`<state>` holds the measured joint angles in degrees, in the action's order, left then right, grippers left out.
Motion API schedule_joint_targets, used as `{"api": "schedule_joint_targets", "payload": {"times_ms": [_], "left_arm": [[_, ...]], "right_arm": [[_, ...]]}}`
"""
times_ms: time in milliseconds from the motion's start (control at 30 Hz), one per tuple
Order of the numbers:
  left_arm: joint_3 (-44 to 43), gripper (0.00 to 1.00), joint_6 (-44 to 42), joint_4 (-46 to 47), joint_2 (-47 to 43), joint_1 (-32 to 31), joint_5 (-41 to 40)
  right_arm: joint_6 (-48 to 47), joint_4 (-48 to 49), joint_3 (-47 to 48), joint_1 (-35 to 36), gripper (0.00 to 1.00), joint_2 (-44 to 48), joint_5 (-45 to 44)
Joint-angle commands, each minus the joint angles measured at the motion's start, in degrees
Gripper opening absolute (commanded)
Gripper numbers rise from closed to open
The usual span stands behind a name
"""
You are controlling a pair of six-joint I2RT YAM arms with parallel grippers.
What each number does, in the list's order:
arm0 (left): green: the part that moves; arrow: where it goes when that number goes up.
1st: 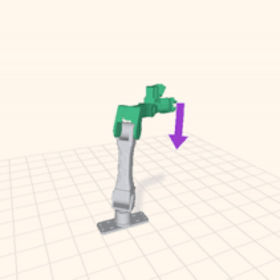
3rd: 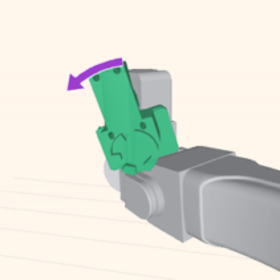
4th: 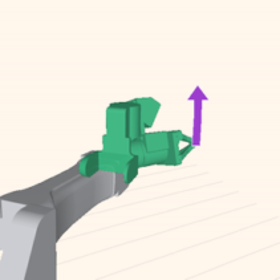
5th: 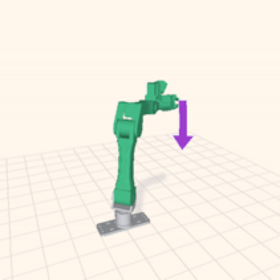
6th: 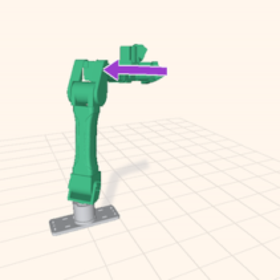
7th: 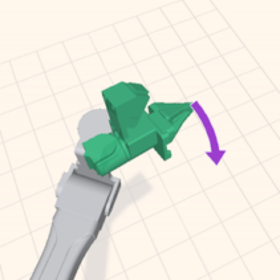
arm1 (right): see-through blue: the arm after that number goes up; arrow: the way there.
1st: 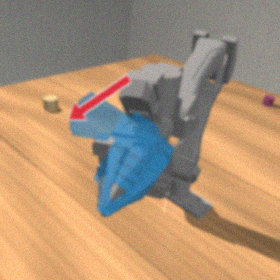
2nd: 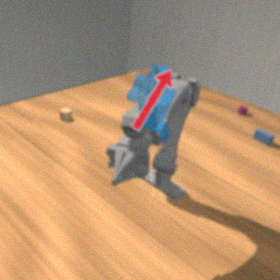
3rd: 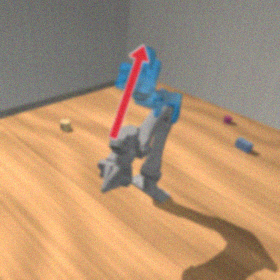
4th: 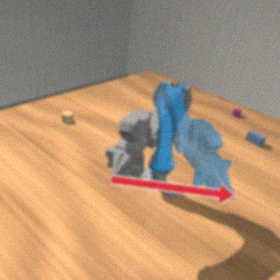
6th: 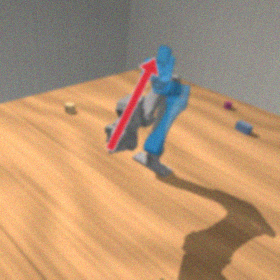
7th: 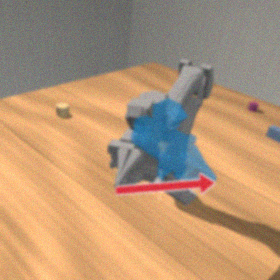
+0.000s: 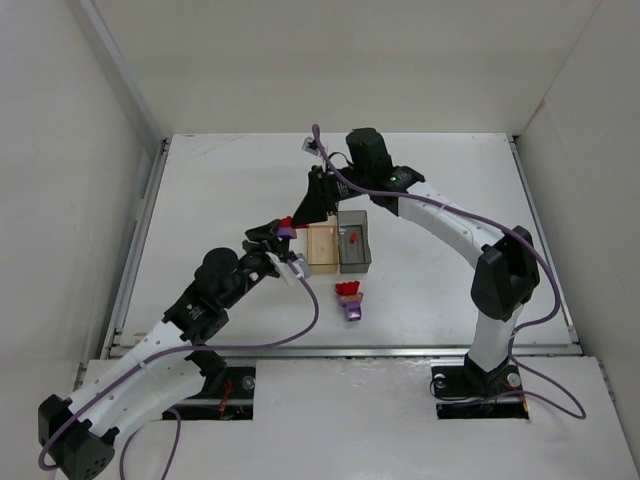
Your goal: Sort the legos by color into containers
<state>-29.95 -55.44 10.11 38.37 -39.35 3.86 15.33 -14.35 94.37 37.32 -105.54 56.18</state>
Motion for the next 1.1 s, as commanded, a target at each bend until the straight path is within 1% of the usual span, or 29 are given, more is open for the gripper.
{"api": "schedule_joint_targets", "payload": {"times_ms": [0,67,100,133,167,233,300,333,367,400,433,467,533,567,633,733,900,933,967,1067], "left_arm": [[0.6,0.26,0.2,2.8,-0.8,-0.2,-1.4],[0.1,0.52,0.7,1.9,-0.8,-0.2,-1.9],[0.1,0.66,1.2,1.1,-0.8,-0.2,-1.9],[0.1,0.84,2.1,1.1,-0.8,-0.7,-2.7],[-0.6,0.90,3.3,0.4,-0.8,-0.7,-4.0],[-2.5,0.95,9.6,-1.0,-0.1,-0.7,-6.0],[-4.7,0.96,15.6,-3.9,2.4,-0.7,-8.3],[-7.3,0.98,22.2,-6.7,3.4,-0.7,-8.9],[-8.6,0.98,25.8,-7.9,4.4,-0.7,-9.8],[-10.0,0.98,29.1,-9.3,5.7,-0.7,-10.4],[-12.8,0.98,32.4,-10.6,8.4,-0.7,-10.4],[-14.2,0.98,38.3,-13.1,9.7,-0.7,-10.4],[-16.7,0.95,42.8,-15.4,13.5,-0.7,-8.9],[-18.9,0.91,44.3,-17.2,14.7,-0.7,-8.3],[-20.4,0.86,47.4,-17.8,16.3,-0.7,-7.1],[-21.0,0.85,50.3,-17.8,17.0,0.7,-6.6],[-23.0,0.85,54.8,-18.3,18.8,4.3,-1.8],[-23.9,0.84,55.3,-18.3,18.8,5.4,-0.9],[-23.9,0.81,55.4,-18.3,19.6,6.0,0.4],[-24.4,0.76,56.8,-17.7,20.3,7.4,1.2]], "right_arm": [[0.9,2.9,1.9,0.6,0.00,0.9,2.1],[1.5,2.9,0.4,0.6,0.00,1.6,0.1],[1.5,3.4,0.4,0.6,0.00,1.6,-2.0],[2.2,3.5,-0.2,0.6,0.00,1.6,-3.4],[3.3,3.5,-0.9,0.6,0.00,2.3,-5.1],[4.9,4.2,-1.7,0.6,0.00,2.8,-12.0],[9.4,4.8,-2.5,0.6,0.00,3.4,-18.7],[11.1,4.9,-3.0,0.6,0.00,3.4,-25.6],[13.0,4.9,-3.6,0.6,0.00,4.1,-28.9],[16.9,5.6,-3.6,0.6,0.00,4.8,-31.9],[18.5,6.2,-4.2,0.6,0.00,4.8,-36.4],[19.6,6.2,-4.2,1.2,0.00,5.6,-38.4],[20.3,6.2,-4.2,1.8,0.00,7.0,-41.5],[20.3,6.2,-4.2,2.7,0.00,7.5,-44.3],[20.3,6.2,-4.9,3.5,0.00,8.6,-46.5],[20.8,6.2,-6.2,4.1,0.00,9.1,-47.1],[21.3,6.2,-8.5,4.6,0.00,11.1,-49.1],[20.6,6.2,-8.5,5.1,0.00,11.7,-50.4],[20.1,6.2,-10.0,5.1,0.00,13.0,-51.0],[18.8,6.8,-13.7,5.7,0.00,16.7,-53.2]]}}
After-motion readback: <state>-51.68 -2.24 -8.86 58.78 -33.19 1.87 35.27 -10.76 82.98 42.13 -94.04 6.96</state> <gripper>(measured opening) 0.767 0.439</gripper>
